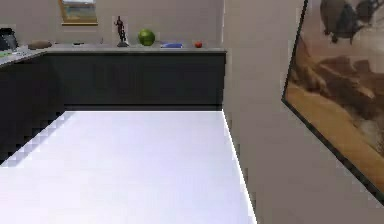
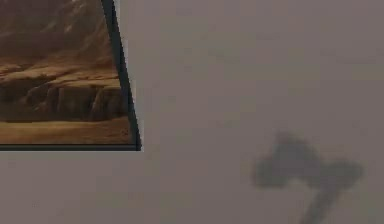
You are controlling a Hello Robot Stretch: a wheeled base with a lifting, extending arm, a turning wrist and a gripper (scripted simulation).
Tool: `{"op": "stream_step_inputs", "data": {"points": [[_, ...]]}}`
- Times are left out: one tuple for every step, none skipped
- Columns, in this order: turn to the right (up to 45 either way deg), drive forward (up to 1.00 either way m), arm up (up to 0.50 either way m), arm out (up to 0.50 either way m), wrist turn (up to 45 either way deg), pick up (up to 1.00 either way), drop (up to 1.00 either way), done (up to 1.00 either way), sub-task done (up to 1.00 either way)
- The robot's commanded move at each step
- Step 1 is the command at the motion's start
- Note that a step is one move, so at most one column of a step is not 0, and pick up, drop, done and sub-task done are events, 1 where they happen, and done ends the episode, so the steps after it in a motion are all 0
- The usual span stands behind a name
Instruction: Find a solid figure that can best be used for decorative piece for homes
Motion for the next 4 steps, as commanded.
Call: {"op": "stream_step_inputs", "data": {"points": [[-45.0, 0.00, 0.00, 0.00, 0.0, 0.00, 0.00, 0.00, 0.00], [-45.0, 0.00, 0.00, 0.00, 0.0, 0.00, 0.00, 0.00, 0.00], [0.0, 0.15, 0.00, 0.00, 0.0, 0.00, 0.00, 0.00, 0.00], [45.0, 0.00, 0.00, 0.00, 0.0, 0.00, 0.00, 0.00, 0.00]]}}
